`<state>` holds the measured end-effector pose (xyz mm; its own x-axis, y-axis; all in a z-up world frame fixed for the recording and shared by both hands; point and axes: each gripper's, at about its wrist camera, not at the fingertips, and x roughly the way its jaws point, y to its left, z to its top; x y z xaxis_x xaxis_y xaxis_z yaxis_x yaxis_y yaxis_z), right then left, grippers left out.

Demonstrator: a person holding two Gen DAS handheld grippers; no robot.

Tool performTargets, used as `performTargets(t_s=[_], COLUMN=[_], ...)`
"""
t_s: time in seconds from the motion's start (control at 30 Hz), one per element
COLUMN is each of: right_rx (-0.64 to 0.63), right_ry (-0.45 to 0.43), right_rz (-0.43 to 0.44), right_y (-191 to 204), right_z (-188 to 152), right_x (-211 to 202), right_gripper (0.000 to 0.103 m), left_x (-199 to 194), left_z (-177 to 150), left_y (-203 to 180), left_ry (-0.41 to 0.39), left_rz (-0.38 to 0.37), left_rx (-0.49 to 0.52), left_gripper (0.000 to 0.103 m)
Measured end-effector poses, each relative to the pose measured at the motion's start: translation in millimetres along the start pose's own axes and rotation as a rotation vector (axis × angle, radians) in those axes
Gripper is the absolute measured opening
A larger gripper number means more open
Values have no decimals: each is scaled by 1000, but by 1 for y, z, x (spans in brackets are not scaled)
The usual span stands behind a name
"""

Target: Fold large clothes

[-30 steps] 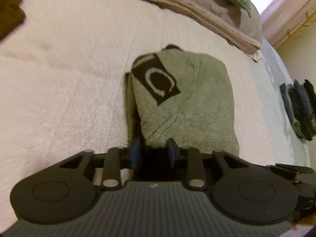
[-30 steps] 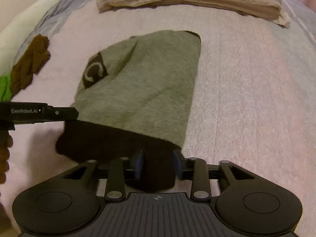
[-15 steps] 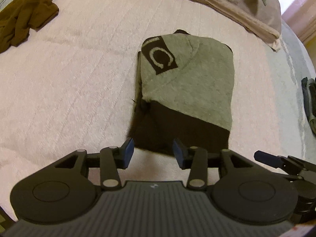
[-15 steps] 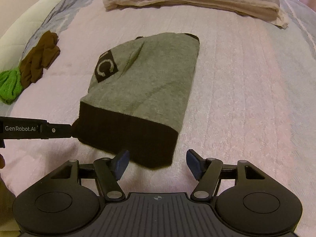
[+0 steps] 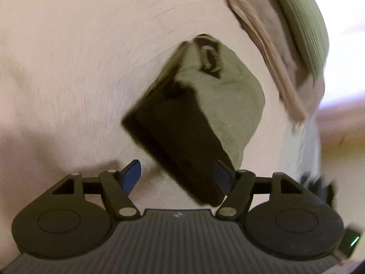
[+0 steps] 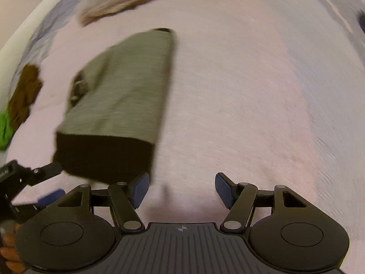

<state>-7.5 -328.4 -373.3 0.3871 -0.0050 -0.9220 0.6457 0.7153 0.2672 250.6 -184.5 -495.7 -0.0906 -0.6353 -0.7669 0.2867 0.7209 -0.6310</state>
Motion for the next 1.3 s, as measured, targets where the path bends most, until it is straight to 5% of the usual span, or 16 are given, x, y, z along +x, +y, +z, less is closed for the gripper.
performTargets(t_s=[0.23, 0.3, 0.43, 0.63, 0.87, 0.93, 1.03, 1.1, 1.3], right_rx=[159, 183, 183, 72, -209, -289, -379, -404, -389], right_ry=[19, 26, 37, 65, 100, 80, 40, 28, 61], right_rz=[-73, -74, -59, 31, 288, 374, 474, 507, 572], right_y=[-59, -66, -65, -54, 1, 28, 64, 79, 90], right_z=[0, 1, 3, 15, 44, 57, 81, 99, 140], right_x=[1, 3, 7, 10, 22, 28, 38, 46, 72], right_gripper=[62, 62, 62, 62, 61, 61, 61, 61, 61], left_x=[52, 56, 31, -64, -140, -143, -148, -149, -158], left_z=[-9, -6, 6, 57, 125, 141, 147, 135, 98], left_y=[26, 24, 13, 25, 88, 93, 111, 116, 126], left_ry=[-125, -148, -169, -164, -177, -247, -269, -273, -307], left_rz=[-112, -135, -140, -8, 208, 243, 161, 109, -6], left_rx=[-145, -145, -43, 146, 200, 224, 107, 54, -38], left_gripper=[61, 25, 14, 12, 0, 0, 2, 18, 45])
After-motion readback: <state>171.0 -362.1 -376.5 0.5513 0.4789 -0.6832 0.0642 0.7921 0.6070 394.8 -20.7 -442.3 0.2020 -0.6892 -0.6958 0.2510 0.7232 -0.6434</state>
